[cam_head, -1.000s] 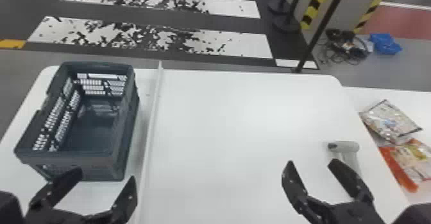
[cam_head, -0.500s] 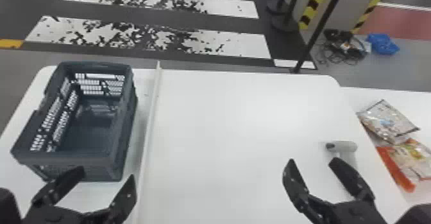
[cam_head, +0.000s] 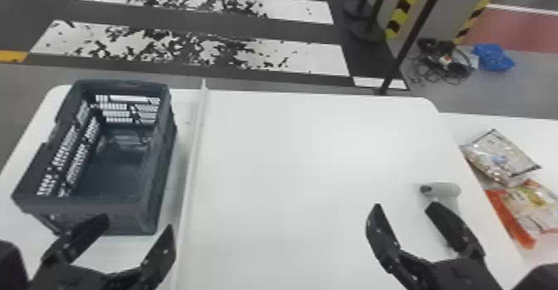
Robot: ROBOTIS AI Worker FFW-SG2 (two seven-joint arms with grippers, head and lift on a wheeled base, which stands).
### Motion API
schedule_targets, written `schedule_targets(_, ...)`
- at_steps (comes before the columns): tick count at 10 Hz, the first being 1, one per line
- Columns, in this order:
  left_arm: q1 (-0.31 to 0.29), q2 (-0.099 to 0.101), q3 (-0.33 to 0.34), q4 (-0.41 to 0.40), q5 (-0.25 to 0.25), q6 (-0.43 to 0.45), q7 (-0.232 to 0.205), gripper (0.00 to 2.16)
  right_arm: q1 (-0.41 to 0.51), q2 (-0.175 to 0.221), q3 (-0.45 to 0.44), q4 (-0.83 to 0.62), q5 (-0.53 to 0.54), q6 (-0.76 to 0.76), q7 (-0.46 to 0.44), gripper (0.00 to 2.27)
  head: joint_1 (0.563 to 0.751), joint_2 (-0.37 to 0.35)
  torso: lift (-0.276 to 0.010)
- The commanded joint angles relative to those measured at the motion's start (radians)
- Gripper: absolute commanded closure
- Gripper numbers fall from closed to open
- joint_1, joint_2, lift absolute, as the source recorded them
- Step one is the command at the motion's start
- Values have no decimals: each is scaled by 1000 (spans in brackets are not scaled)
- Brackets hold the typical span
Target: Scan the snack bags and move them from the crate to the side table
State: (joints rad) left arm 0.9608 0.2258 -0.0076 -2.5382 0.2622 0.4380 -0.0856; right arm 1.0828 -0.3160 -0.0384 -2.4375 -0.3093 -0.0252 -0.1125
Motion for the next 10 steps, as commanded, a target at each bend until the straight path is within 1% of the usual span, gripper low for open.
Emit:
schedule_targets(1, -5, 1, 0, 6, 2, 0, 0, 66, -1, 2, 0, 0, -1, 0, -1, 76, 695, -148, -87)
schedule_targets(4, -13, 3, 0, 6, 5, 3, -3, 66, -1, 2, 0, 1, -5, 3, -1, 76, 695, -148, -87)
schedule_targets(10, -10, 3, 0, 1, 6, 3, -11, 66, -1, 2, 0, 1, -11, 0, -1, 76, 695, -153, -87)
